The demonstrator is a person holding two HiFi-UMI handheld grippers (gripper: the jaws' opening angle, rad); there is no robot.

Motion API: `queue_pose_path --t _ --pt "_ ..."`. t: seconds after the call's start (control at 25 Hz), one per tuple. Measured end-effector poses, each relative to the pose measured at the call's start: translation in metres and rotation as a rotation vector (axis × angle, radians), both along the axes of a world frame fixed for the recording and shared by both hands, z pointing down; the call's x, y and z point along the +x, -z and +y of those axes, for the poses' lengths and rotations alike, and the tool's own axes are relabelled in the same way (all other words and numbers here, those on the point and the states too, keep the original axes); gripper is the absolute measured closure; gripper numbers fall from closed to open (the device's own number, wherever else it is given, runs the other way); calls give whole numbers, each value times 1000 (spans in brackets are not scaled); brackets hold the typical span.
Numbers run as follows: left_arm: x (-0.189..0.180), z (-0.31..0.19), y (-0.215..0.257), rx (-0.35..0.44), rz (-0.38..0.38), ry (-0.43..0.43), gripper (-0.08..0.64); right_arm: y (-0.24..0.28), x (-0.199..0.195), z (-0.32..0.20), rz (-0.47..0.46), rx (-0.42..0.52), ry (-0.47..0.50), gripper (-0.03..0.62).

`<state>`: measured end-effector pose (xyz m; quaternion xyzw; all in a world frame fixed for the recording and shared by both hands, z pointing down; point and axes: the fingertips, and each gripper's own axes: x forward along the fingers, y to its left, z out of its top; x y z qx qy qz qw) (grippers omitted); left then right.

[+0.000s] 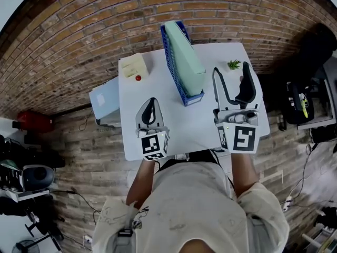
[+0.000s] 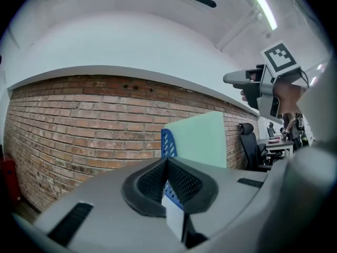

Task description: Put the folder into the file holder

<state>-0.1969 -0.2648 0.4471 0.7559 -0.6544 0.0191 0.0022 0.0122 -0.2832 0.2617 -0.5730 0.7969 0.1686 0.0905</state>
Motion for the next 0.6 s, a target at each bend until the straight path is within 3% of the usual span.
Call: queue_pose_path --t 0.32,0.6 --pt "18 1 8 21 -58 -51 546 -15 53 10 -7 -23 -107 276" --pt "26 6 10 30 -77 -60 546 -65 77 10 13 -109 -166 279"
